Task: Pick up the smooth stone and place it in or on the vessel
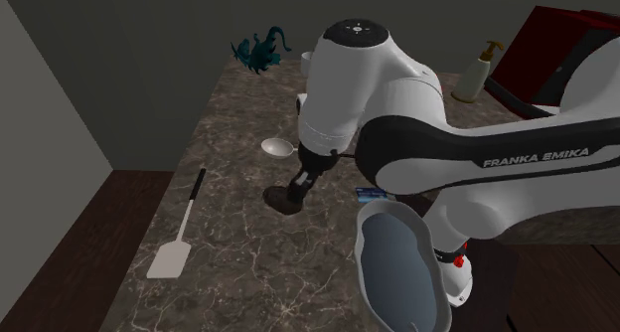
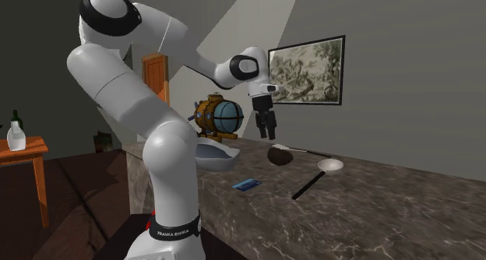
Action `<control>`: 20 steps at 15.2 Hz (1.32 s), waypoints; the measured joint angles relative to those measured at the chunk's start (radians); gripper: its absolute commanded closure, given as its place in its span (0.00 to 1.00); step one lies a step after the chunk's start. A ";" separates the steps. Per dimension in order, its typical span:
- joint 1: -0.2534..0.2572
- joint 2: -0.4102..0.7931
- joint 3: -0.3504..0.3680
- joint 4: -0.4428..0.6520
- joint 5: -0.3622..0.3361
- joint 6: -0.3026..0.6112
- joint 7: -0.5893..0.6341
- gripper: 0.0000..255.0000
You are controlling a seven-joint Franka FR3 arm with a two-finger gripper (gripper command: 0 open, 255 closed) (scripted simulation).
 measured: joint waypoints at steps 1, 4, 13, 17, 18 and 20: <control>-0.034 0.066 0.031 0.044 -0.030 0.001 0.008 0.00; -0.125 0.246 0.131 0.166 -0.126 -0.008 0.053 0.00; -0.167 0.333 0.179 0.122 -0.171 0.099 0.079 0.00; -0.167 0.334 0.180 0.119 -0.171 0.104 0.079 0.00; -0.167 0.334 0.180 0.119 -0.171 0.104 0.079 0.00; -0.168 0.332 0.178 0.120 -0.173 0.102 0.080 1.00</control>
